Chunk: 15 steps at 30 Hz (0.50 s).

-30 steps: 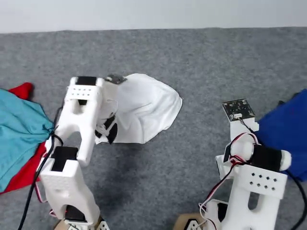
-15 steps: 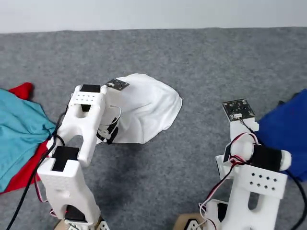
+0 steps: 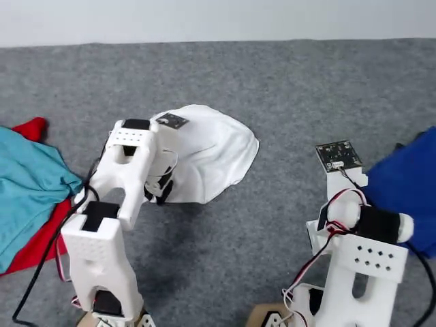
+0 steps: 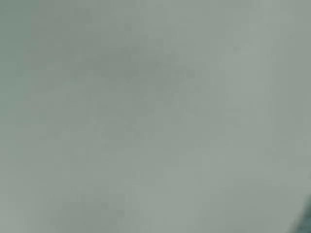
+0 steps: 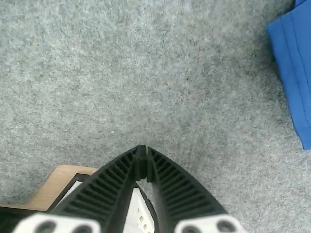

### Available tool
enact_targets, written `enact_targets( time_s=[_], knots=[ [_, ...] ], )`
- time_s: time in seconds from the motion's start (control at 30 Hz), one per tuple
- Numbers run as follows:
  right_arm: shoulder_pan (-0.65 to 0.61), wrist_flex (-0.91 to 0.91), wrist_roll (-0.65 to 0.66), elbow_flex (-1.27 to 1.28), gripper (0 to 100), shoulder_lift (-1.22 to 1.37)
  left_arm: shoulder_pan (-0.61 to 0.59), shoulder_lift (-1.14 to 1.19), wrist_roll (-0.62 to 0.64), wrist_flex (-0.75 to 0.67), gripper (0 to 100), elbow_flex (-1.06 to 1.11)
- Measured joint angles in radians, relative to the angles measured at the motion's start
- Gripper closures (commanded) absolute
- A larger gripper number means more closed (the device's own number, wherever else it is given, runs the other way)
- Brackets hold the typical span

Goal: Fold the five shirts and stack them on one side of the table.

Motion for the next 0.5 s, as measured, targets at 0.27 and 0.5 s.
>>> enact_targets(
  time_s=[0.27,0.5],
  knots=[
    [-0.002,0.000,0.000,0.000,98.7,0.000,0.063,-0.025,0.002,0.129,100,-0.107],
    [-0.002,0.000,0.000,0.000,98.7,0.000,0.146,-0.339,-0.002,0.256,100,-0.279]
  ],
)
